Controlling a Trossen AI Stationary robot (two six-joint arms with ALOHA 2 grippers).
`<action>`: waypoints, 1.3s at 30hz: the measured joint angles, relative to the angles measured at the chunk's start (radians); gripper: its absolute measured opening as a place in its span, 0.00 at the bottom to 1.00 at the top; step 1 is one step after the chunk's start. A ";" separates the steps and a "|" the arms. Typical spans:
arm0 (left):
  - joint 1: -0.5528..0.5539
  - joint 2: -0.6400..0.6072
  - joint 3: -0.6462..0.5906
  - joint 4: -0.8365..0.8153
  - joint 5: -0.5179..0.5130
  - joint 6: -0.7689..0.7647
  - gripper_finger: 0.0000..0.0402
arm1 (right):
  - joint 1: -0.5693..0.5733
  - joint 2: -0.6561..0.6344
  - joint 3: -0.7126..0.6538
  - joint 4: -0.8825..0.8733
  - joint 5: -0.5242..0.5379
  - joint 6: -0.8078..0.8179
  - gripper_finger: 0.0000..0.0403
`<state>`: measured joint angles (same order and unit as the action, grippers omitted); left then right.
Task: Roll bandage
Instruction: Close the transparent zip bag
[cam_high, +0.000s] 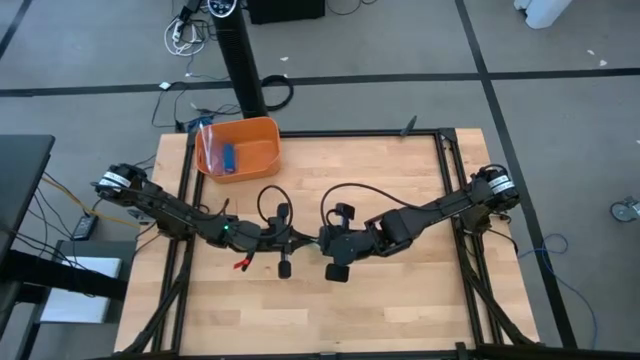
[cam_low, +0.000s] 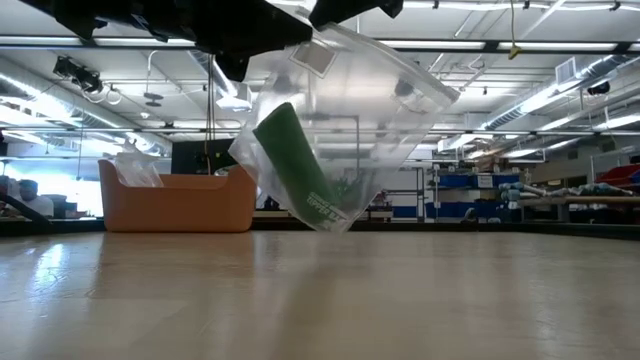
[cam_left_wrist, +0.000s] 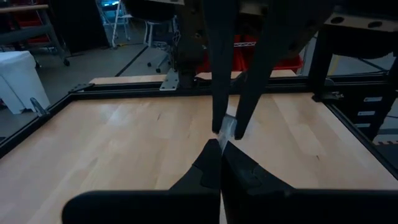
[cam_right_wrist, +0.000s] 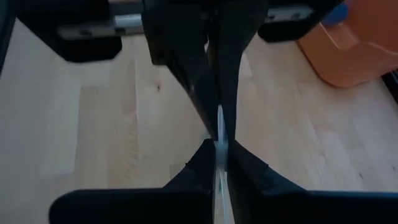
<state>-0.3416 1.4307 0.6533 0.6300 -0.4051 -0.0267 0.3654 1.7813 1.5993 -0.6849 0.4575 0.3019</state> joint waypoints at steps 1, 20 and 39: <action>0.000 0.000 0.000 0.000 0.000 0.000 0.00 | 0.001 0.000 0.000 -0.013 -0.001 0.008 0.05; 0.001 0.000 -0.001 0.036 -0.009 0.016 0.00 | 0.052 -0.001 0.000 -0.220 -0.024 0.151 0.05; 0.001 0.000 -0.001 0.040 -0.011 0.016 0.00 | 0.109 -0.001 -0.002 -0.400 -0.040 0.289 0.05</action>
<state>-0.3405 1.4307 0.6525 0.6697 -0.4156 -0.0110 0.4740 1.7802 1.5972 -1.0845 0.4179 0.5909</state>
